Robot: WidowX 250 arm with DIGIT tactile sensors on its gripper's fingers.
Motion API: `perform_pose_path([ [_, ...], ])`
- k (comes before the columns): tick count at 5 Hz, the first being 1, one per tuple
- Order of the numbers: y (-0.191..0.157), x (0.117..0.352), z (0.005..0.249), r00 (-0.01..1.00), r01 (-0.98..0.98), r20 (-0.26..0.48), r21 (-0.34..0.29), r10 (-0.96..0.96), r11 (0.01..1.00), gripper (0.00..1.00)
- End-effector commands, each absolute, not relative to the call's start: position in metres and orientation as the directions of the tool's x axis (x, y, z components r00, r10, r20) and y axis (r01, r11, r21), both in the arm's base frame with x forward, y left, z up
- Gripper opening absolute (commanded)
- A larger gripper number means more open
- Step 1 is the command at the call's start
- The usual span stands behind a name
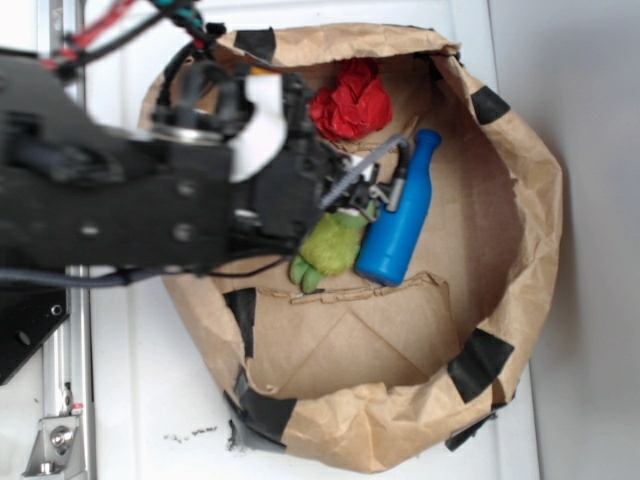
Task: Grab the red paper.
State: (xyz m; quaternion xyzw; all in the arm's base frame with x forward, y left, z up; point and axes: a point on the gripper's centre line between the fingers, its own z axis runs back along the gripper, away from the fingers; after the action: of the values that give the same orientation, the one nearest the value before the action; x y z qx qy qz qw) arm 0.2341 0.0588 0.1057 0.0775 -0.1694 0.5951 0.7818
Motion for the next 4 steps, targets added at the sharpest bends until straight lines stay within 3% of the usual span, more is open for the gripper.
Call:
perform_pose_path([
  [1,0.068,0.253,0.123,0.196,-0.962,0.382,-0.104,0.903,0.253,1.00],
  [4,0.088,0.269,0.113,0.148,-0.977,0.383,-0.089,0.912,0.196,1.00],
])
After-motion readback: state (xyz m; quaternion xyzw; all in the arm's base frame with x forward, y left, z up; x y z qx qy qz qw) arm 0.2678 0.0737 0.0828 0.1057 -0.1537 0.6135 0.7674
